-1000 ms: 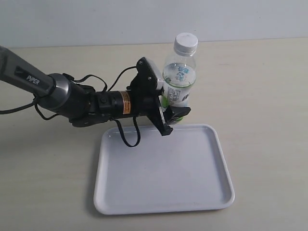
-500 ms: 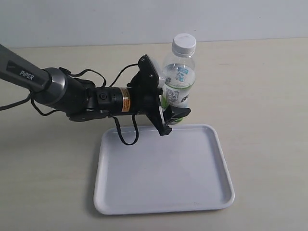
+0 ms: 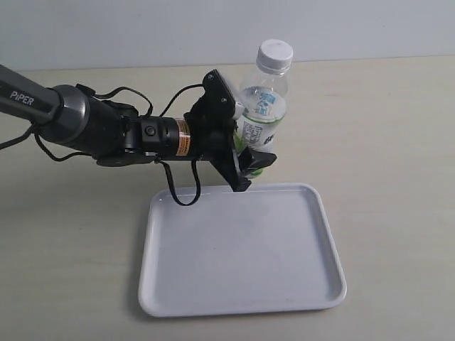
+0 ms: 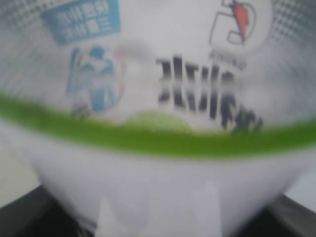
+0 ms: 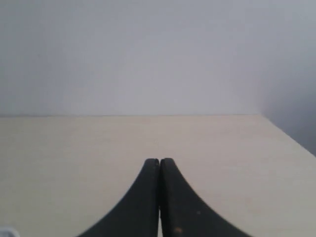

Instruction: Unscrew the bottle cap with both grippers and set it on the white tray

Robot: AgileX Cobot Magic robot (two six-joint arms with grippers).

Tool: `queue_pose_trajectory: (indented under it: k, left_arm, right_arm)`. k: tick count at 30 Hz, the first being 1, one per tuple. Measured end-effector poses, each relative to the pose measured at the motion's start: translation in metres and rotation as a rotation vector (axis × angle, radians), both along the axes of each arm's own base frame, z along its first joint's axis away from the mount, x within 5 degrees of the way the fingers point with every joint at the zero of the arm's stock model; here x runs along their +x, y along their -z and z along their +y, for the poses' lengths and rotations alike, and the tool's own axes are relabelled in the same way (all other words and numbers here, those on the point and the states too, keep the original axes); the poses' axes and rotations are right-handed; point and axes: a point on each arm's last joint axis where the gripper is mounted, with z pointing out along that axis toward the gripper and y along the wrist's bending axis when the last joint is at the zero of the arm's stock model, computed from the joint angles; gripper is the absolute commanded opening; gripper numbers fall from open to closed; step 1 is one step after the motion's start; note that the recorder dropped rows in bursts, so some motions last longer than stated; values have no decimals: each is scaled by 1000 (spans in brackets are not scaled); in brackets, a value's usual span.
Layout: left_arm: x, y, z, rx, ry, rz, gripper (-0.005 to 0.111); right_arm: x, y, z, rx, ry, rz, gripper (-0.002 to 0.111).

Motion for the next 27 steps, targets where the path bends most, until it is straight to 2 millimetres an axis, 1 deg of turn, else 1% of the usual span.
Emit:
queue_pose_trajectory:
  k: [3,12,16,17,18,20,22,25,26,27]
  left_arm:
    - [2,0,0,8,-9,1,0]
    - [3,0,0,28,-19,2,0]
    - [4,2,2,52,-40,21,0]
    - [4,3,3,58,-45,25,0]
    - [5,4,3,68,-56,33,0]
    - [5,4,4,71,-58,36,0]
    - [4,4,3,74,-51,35,0]
    - [4,4,3,77,-43,34,0]
    - [4,4,3,78,-45,36,0]
    - [4,4,3,80,-42,34,0]
  right_arm:
    - [0,-2,1,97,-8,-48,0]
    - [0,-11,1,263,-8,-183,0]
    - [-1,-19,0,397,-8,-274,0]
    - [-1,-25,1,429,-13,-285,0]
    - [-2,-34,1,447,-18,-307,0]
    - [-2,-60,1,463,-28,-338,0]
    - [6,-87,0,459,-30,-318,0]
    - [30,-134,-2,391,-40,-220,0]
    - [47,-154,-5,360,-45,-162,0]
    - [61,-166,-7,352,-50,-121,0]
